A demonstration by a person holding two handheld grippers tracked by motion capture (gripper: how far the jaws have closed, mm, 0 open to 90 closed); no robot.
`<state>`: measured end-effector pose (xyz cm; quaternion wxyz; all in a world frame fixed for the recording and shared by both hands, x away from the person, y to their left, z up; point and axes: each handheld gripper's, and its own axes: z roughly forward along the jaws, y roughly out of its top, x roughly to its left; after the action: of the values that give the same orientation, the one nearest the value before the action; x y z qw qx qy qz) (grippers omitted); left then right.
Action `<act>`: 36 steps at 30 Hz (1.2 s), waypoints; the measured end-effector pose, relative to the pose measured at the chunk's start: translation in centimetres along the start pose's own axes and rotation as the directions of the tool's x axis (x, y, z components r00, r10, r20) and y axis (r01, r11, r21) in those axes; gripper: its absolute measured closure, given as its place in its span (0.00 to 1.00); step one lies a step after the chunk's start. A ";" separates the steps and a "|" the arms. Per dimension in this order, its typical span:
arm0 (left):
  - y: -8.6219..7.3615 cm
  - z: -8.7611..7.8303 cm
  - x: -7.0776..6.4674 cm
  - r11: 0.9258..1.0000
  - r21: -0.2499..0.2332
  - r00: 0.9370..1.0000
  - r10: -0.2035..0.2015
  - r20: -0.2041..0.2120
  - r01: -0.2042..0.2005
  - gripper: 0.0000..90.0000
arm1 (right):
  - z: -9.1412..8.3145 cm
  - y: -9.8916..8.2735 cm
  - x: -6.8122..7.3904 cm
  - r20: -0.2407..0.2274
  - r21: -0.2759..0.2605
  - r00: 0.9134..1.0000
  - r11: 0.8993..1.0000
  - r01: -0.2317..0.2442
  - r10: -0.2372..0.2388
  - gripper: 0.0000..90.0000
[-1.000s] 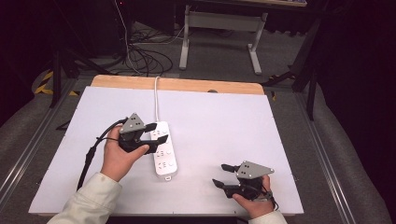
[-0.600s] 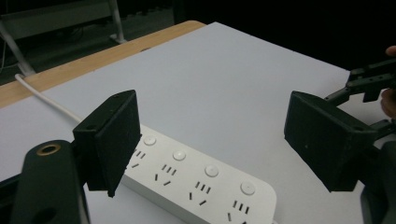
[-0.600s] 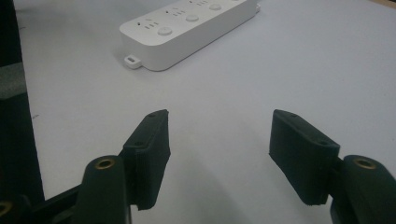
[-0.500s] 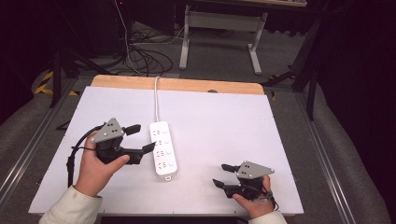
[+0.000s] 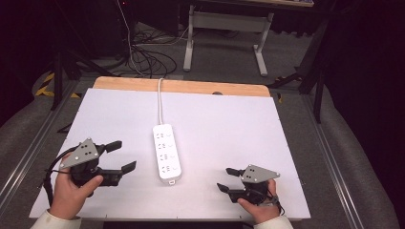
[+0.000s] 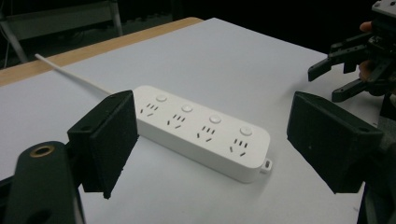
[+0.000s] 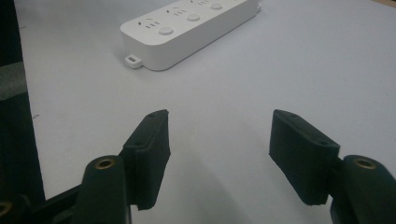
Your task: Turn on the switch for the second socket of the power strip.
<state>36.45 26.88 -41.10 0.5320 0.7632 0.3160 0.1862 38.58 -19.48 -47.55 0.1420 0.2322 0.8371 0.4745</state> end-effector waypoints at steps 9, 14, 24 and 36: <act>-2.4 -1.5 0.1 0.999 -0.011 0.999 0.033 -0.018 -0.033 0.16 | -0.1 0.0 0.0 0.000 -0.006 1.000 1.000 0.000 0.000 0.43; -3.9 -1.8 0.5 0.999 0.016 0.999 0.032 -0.024 -0.032 0.15 | -0.2 0.0 0.0 0.001 -0.007 1.000 1.000 0.001 -0.001 0.43; -6.7 -1.5 0.9 0.998 0.058 0.999 0.011 -0.050 -0.008 0.13 | -0.3 0.1 0.0 -0.001 -0.011 1.000 1.000 0.003 -0.003 0.43; -8.9 -2.2 1.3 0.998 0.065 0.999 0.006 -0.034 -0.004 0.12 | -0.3 0.0 -0.2 -0.001 -0.013 1.000 1.000 -0.001 0.001 0.43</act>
<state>33.50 31.43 -48.65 0.5008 0.7778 0.3289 0.1901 38.60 -19.76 -47.40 0.1430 0.2316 0.8341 0.4799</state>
